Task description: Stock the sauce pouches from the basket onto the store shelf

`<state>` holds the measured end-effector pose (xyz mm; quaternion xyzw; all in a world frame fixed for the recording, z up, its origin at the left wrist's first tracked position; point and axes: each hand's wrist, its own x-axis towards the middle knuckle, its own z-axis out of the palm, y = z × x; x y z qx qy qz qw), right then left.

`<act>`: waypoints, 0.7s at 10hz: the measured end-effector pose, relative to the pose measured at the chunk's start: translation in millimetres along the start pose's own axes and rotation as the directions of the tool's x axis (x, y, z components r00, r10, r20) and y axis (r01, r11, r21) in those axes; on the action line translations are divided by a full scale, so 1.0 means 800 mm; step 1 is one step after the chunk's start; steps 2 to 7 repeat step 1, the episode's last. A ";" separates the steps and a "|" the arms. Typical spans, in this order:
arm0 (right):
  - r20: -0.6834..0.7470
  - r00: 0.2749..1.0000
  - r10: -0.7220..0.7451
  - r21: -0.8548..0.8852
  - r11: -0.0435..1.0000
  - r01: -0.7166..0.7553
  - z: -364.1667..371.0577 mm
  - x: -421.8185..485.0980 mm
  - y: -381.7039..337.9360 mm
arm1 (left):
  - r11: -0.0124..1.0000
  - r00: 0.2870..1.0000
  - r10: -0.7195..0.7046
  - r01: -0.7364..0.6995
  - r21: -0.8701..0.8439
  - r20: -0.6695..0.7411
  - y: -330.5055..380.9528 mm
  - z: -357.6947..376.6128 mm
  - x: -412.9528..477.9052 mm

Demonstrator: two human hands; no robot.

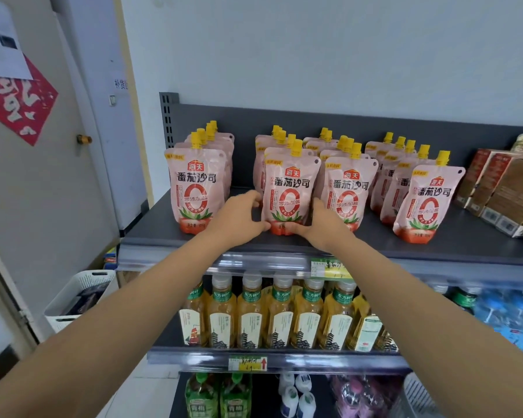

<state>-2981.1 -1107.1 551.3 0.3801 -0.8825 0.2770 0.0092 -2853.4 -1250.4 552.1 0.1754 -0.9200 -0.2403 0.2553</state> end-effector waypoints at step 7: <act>-0.115 0.993 -0.040 0.035 0.998 0.045 -0.003 -0.008 0.003 | 0.997 0.991 0.049 -0.042 0.058 -0.126 0.010 -0.004 -0.006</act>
